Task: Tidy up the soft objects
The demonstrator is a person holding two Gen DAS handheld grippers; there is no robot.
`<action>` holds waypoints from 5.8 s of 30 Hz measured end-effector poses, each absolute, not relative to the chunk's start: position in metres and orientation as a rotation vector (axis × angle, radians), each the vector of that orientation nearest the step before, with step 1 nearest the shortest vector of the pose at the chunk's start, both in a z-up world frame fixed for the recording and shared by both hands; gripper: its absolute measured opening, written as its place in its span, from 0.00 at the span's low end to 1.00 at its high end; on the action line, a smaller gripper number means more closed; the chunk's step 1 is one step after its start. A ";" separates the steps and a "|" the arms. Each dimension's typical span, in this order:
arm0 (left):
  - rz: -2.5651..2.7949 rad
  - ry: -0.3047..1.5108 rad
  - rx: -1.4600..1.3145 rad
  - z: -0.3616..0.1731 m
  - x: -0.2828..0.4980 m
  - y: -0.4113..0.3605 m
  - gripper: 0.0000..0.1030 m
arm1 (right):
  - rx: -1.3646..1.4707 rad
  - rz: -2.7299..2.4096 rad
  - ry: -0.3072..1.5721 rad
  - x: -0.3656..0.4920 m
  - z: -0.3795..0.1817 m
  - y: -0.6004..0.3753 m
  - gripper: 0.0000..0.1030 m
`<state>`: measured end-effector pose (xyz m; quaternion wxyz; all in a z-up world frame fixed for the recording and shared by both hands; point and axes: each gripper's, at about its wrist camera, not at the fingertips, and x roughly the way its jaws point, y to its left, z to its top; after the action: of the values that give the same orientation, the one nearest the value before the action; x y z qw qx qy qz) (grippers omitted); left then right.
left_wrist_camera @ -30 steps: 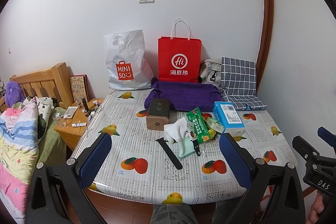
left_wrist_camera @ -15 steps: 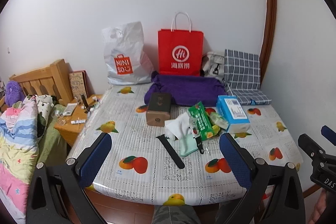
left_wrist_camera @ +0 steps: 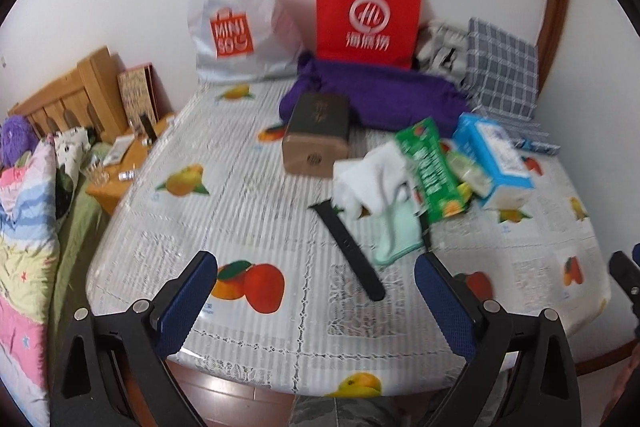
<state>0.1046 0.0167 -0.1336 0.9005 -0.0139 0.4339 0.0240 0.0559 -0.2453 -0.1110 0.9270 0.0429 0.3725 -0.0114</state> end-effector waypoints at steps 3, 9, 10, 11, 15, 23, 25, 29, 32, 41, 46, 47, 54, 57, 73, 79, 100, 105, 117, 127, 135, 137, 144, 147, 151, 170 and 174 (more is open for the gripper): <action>0.061 0.952 -0.032 -0.158 0.122 0.019 0.96 | 0.140 0.027 0.791 0.067 -0.128 -0.250 0.98; 0.062 1.040 -0.026 -0.197 0.149 0.018 0.93 | 0.162 0.010 0.831 0.085 -0.152 -0.256 0.98; 0.063 1.048 -0.026 -0.202 0.152 0.018 0.93 | 0.160 0.004 0.836 0.089 -0.155 -0.258 0.98; 0.063 1.057 -0.028 -0.206 0.156 0.018 0.93 | 0.159 -0.002 0.841 0.091 -0.157 -0.259 0.98; 0.067 1.094 -0.033 -0.226 0.172 0.015 0.93 | 0.155 -0.011 0.867 0.100 -0.170 -0.262 0.98; 0.063 1.110 -0.016 -0.248 0.193 0.003 0.93 | 0.142 0.022 0.924 0.117 -0.191 -0.256 0.98; 0.055 1.102 -0.007 -0.249 0.197 -0.002 0.93 | 0.141 0.028 0.932 0.121 -0.194 -0.255 0.98; 0.048 1.088 0.003 -0.249 0.201 -0.004 0.96 | 0.131 0.036 0.953 0.129 -0.200 -0.249 0.98; 0.033 1.081 0.008 -0.250 0.201 -0.004 0.96 | 0.126 0.041 0.966 0.134 -0.204 -0.244 0.98; -0.001 1.069 0.027 -0.250 0.197 -0.001 0.95 | 0.122 0.063 0.992 0.146 -0.208 -0.226 0.98; -0.022 1.065 0.033 -0.250 0.190 0.004 0.94 | 0.104 0.057 0.987 0.148 -0.203 -0.215 0.98; -0.026 1.067 0.035 -0.250 0.189 0.006 0.94 | 0.101 0.057 0.986 0.148 -0.202 -0.213 0.98; -0.028 1.088 0.023 -0.250 0.181 0.034 0.94 | 0.082 0.071 0.987 0.148 -0.203 -0.203 0.98; -0.044 1.074 0.036 -0.249 0.179 0.034 0.90 | 0.086 0.082 0.991 0.148 -0.206 -0.202 0.98; -0.137 1.049 0.023 -0.240 0.184 0.007 0.30 | 0.179 0.102 1.001 0.153 -0.221 -0.233 0.98; -0.087 1.049 0.027 -0.238 0.187 0.006 0.20 | 0.150 0.149 0.968 0.167 -0.215 -0.223 0.93; -0.058 1.016 0.034 -0.239 0.180 0.033 0.20 | 0.046 0.286 0.880 0.231 -0.211 -0.158 0.21; -0.061 1.006 0.034 -0.240 0.180 0.034 0.21 | -0.009 0.329 0.851 0.220 -0.205 -0.147 0.06; -0.072 1.009 0.011 -0.240 0.179 0.037 0.20 | 0.058 0.298 0.835 0.172 -0.179 -0.187 0.03; -0.053 1.018 0.036 -0.240 0.181 0.032 0.21 | 0.141 0.150 0.931 0.134 -0.199 -0.263 0.04; -0.030 1.025 0.051 -0.240 0.182 0.029 0.21 | 0.092 0.097 0.953 0.143 -0.229 -0.272 0.64; -0.023 1.027 0.057 -0.240 0.182 0.029 0.21 | 0.110 0.098 0.980 0.150 -0.239 -0.268 0.64; -0.017 1.019 0.047 -0.240 0.179 0.030 0.20 | -0.016 0.003 0.933 0.162 -0.265 -0.235 0.61; -0.030 1.017 0.036 -0.240 0.178 0.033 0.19 | -0.033 0.051 0.941 0.162 -0.261 -0.230 0.29; -0.059 1.039 -0.046 -0.237 0.176 0.044 0.19 | -0.012 0.063 0.952 0.162 -0.257 -0.237 0.20; -0.043 0.975 -0.065 -0.188 0.170 0.056 0.19 | 0.069 0.034 0.879 0.147 -0.202 -0.266 0.19; -0.048 0.947 -0.069 -0.174 0.171 0.055 0.19 | 0.074 0.040 0.861 0.148 -0.188 -0.268 0.19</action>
<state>0.1709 0.0552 -0.1737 0.8892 -0.0334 0.4557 -0.0233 0.1479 -0.2677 -0.1879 0.9079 0.0358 0.4172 0.0194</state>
